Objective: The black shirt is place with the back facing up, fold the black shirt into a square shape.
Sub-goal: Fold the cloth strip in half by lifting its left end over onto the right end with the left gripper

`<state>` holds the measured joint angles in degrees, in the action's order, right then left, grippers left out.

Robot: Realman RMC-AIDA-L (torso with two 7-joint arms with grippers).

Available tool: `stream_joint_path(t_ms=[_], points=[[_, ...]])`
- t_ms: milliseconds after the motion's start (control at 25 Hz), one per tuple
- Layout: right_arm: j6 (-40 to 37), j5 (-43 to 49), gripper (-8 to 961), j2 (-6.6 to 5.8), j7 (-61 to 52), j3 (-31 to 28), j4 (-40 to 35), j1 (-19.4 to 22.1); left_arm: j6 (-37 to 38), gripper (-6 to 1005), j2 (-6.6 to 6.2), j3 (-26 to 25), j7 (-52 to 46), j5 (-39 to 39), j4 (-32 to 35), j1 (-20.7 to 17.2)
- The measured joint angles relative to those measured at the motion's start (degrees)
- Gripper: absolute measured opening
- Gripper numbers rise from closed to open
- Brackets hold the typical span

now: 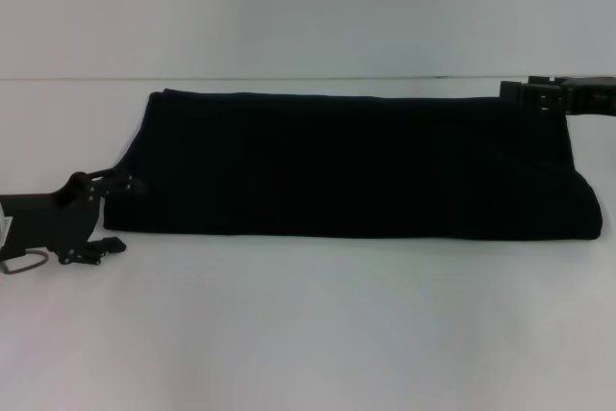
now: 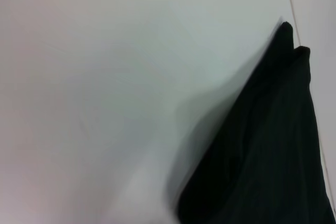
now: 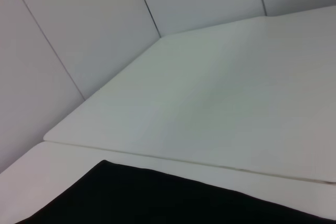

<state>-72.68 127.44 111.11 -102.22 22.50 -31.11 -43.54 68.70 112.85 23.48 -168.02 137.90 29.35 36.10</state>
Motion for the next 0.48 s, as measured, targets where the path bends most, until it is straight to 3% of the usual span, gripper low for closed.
stream_joint_path(t_ms=[480], points=[[0.27,0.00,663,0.15,-0.39,-0.07,0.00,0.04,-2.93,936,0.16,0.04,0.64,-0.40,0.01,-0.04]])
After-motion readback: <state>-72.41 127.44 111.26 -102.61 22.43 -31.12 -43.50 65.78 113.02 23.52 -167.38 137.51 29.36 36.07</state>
